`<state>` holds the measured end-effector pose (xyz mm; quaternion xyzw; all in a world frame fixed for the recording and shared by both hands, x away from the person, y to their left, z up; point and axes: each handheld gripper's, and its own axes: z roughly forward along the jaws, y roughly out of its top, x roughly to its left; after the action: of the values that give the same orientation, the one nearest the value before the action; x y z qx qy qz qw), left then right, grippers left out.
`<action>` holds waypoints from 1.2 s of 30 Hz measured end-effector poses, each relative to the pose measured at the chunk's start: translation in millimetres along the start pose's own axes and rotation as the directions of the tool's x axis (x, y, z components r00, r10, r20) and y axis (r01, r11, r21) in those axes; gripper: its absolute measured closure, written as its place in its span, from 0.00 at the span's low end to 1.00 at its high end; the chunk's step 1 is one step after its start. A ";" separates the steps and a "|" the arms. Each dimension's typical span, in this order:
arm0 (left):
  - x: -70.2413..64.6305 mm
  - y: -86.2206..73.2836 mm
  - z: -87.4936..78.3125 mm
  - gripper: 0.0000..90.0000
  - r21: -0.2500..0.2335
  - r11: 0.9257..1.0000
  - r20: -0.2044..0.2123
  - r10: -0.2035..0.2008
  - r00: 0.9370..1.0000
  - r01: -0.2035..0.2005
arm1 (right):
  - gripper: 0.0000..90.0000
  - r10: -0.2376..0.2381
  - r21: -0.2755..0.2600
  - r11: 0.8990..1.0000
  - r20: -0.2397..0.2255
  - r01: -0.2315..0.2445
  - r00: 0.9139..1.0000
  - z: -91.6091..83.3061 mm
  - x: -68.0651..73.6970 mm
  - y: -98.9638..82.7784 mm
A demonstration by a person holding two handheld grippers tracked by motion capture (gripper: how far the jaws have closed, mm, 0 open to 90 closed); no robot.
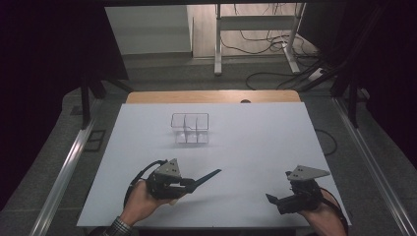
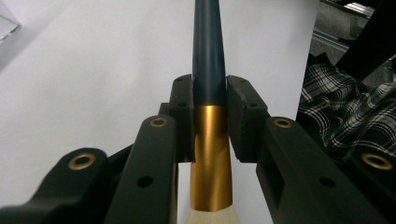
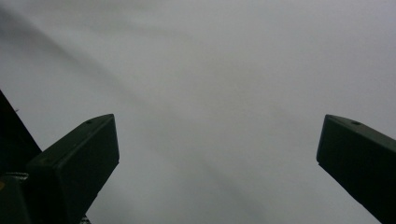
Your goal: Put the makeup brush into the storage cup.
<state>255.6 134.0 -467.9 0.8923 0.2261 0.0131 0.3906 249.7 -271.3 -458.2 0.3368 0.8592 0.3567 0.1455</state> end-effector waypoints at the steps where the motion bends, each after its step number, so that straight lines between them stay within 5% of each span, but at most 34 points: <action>1: -0.3 0.3 0.4 0.82 0.001 1.000 0.001 0.002 1.000 -0.002 | 0.00 -0.005 -0.001 1.000 -0.007 0.005 1.000 1.4 1.4 1.9; 21: -4.0 8.1 8.3 0.82 0.027 0.998 0.033 0.047 0.998 -0.048 | 0.00 -0.064 0.039 0.997 -0.054 0.066 0.996 23.9 24.7 26.4; 36: -8.3 14.7 18.6 0.82 0.061 0.995 0.056 0.075 0.996 -0.079 | 0.00 -0.144 0.079 0.985 -0.104 0.153 0.984 40.1 40.5 39.1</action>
<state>257.7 109.0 -469.3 0.9123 0.1812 -0.0031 0.3673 258.4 -202.7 -459.0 0.2597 0.9027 0.3232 0.1146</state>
